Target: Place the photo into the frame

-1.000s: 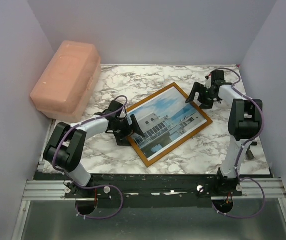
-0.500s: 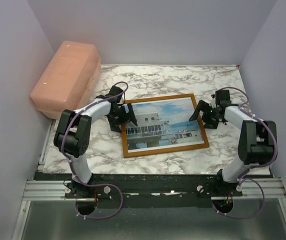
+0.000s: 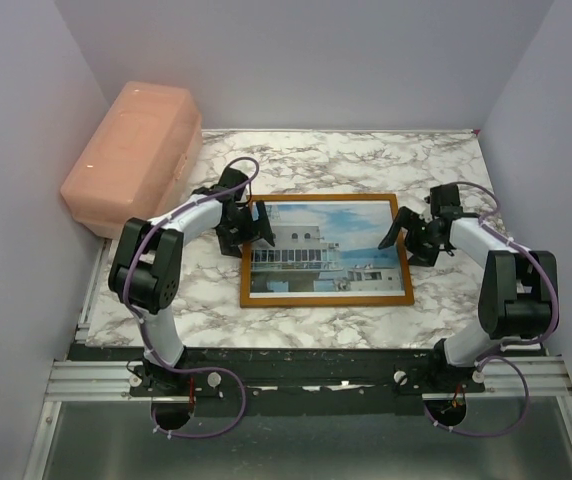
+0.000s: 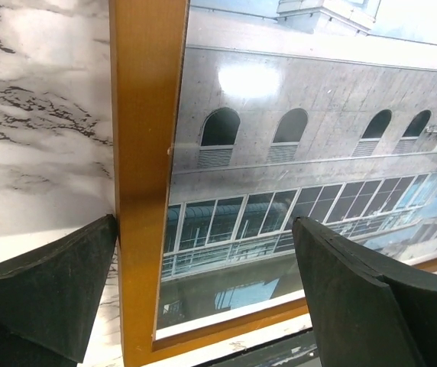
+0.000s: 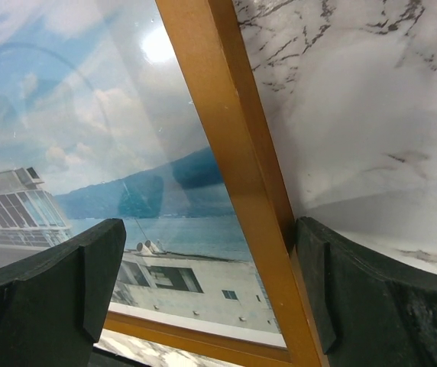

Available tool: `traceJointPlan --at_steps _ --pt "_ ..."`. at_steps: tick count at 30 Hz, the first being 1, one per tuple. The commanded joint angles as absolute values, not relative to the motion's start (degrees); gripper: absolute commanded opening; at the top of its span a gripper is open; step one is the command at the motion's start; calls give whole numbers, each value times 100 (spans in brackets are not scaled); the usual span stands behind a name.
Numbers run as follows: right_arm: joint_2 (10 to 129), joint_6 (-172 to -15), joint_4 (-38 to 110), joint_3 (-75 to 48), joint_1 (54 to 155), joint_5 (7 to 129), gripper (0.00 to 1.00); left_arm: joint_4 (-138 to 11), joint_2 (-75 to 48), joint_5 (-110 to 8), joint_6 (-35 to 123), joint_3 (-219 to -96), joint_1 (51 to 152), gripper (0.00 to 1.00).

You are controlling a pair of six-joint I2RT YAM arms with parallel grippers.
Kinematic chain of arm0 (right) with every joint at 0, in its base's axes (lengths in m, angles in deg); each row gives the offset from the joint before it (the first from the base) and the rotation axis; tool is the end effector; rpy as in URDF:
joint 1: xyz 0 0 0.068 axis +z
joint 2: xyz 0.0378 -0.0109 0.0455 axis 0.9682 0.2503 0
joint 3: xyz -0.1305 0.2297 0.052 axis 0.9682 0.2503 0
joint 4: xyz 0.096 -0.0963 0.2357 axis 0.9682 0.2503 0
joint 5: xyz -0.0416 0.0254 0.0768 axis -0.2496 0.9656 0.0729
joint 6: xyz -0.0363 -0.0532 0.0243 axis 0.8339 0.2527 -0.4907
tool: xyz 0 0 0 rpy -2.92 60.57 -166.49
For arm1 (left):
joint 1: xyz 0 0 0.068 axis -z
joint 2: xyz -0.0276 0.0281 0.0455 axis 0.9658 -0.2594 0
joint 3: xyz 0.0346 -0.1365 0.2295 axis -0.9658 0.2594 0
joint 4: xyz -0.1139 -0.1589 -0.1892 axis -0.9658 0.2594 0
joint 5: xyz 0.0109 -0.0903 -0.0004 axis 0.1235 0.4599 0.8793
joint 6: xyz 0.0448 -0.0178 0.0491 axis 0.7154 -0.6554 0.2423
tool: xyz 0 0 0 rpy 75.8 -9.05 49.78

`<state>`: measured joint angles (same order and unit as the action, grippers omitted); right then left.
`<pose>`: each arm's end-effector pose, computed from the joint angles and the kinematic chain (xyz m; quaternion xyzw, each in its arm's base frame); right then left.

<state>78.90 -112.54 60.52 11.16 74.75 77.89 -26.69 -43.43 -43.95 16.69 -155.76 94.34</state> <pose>0.3119 0.0124 0.1413 0.1886 0.9466 0.1905 0.1790 0.3516 -0.1394 0.1478 -0.1424 0.9648 -0.2019 0.0901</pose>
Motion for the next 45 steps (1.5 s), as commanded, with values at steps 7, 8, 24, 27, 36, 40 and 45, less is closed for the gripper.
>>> traceJointPlan --at_steps 7,8,24,27,36,40,45 --pt "6861 -11339 6123 606 7696 7583 100 -2671 -2723 -5294 1922 -15538 9615 99" --pt "6690 -11308 6018 633 7691 7532 100 -2690 -2504 -5392 1968 -15506 9607 98" --pt "4230 -10748 3363 2020 7696 6820 100 -5787 2087 -6801 3359 -12432 9526 98" --pt "3819 -10599 2805 2628 7700 6574 100 -6654 2869 -7036 3963 -11504 9526 99" --pt "2710 -10566 228 5549 7699 4870 100 -8123 3582 -8570 4465 -9416 9516 99" --pt "3152 -10335 -1366 6437 7693 4973 100 -8963 2821 -8663 4917 -9276 9489 98" --pt "4475 -9989 -2258 6236 7698 4902 100 -10706 1461 -8547 5063 -9187 9186 99"
